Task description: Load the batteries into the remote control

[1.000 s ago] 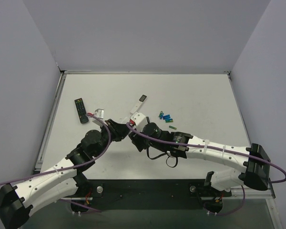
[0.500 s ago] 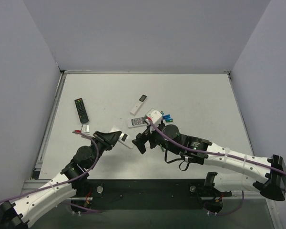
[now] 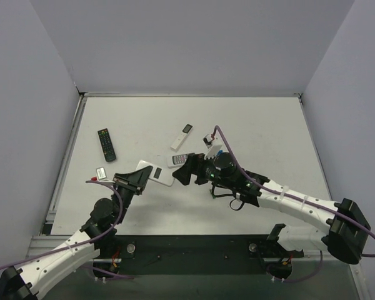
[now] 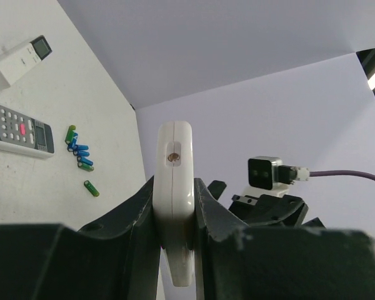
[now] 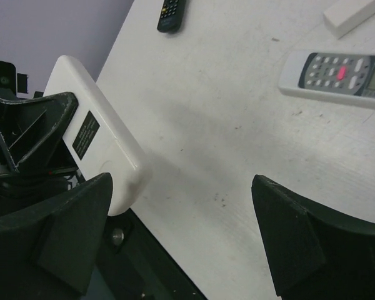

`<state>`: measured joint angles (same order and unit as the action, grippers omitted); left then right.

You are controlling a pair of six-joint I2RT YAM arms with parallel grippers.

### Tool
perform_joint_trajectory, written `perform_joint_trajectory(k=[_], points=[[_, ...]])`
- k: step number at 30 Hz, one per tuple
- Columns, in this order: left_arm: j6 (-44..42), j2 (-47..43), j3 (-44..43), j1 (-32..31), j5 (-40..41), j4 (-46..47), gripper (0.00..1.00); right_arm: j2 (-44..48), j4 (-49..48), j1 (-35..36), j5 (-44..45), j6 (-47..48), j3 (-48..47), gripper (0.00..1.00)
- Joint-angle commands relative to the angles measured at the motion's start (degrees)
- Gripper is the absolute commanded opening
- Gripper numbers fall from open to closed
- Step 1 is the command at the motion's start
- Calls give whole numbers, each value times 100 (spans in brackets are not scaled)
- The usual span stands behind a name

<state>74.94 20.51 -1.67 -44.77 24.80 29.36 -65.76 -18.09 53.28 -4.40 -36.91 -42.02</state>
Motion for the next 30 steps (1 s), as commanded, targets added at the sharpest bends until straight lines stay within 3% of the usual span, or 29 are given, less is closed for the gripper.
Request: perform_joint_trajectory(k=[1,10,21,25,30], points=[[232,269,334,21,104,833,0,-358,-1038,7,-850,-1178,18,87],[162,629,264,21,227,1229,0,-781,-1584,16,-1089,-1776,106,75],[47,866,211,21,254,1651,0,-992,-1487,-10,-1019,-1873,141,50],[30,814,281,39,297,1880,0,-1001,-1461,-80,-966,-1996,255,36],[-5,516,378,30,561,1889,0,-1027,-1417,-116,-975,-2066,335,28]])
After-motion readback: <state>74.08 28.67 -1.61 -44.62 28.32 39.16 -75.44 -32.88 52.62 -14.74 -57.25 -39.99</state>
